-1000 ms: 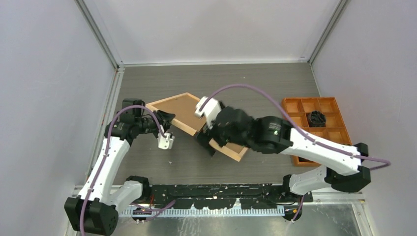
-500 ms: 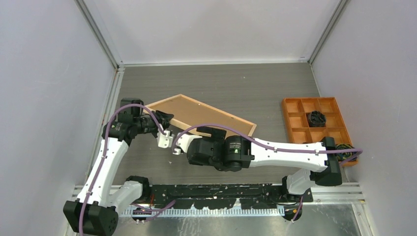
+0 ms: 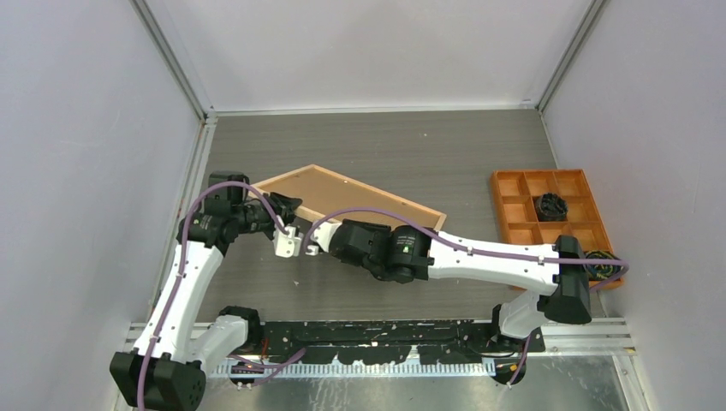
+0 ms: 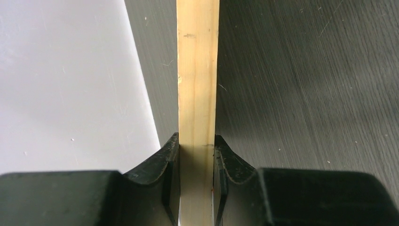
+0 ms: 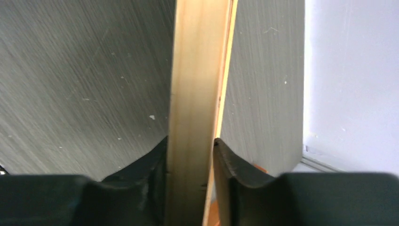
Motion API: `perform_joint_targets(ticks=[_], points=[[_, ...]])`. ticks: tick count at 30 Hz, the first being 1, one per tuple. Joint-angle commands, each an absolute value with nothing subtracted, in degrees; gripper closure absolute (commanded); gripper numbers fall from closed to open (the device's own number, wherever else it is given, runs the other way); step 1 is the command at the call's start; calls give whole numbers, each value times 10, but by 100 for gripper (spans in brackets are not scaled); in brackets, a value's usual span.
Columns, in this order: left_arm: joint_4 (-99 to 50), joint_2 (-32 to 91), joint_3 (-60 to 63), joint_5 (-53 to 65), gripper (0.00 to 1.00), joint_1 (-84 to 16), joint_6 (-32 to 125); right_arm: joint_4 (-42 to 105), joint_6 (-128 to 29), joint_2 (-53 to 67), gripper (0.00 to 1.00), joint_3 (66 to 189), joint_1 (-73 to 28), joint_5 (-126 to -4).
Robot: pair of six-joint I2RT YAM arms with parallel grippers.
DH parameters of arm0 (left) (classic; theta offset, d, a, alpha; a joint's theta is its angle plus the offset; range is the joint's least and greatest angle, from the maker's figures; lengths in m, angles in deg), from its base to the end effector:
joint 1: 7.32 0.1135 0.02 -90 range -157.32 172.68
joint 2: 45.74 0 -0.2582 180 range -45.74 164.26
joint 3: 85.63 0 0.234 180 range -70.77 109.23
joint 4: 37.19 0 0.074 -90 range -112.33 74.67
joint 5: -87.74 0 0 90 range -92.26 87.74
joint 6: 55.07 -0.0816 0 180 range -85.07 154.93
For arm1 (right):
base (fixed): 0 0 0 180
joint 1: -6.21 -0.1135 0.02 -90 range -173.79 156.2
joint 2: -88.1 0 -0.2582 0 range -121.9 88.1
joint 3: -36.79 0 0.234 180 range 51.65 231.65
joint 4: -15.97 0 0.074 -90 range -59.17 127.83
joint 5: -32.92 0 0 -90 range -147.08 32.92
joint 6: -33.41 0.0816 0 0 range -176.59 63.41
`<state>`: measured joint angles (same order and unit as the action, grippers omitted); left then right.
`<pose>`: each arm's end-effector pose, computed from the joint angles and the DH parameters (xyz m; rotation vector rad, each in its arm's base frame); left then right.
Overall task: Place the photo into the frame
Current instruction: Turn over the photo frame at the center of the board.
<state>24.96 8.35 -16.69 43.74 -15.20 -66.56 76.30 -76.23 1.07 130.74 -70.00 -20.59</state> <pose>0.1736 -0.0833 0.2866 1.8951 0.9200 -0.0116 0.1239 0.3013 0.2875 -1.5242 1.7104 -0.3043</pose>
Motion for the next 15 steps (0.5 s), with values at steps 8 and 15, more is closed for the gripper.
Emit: perform_joint_targets(ticks=[8, 15], points=[[110, 56, -133, 470, 7, -151, -439, 770, -719, 13, 84, 1425, -694, -264], [-40, 48, -76, 463, 0, -102, -155, 843, -614, -41, 86, 1559, -661, -363]])
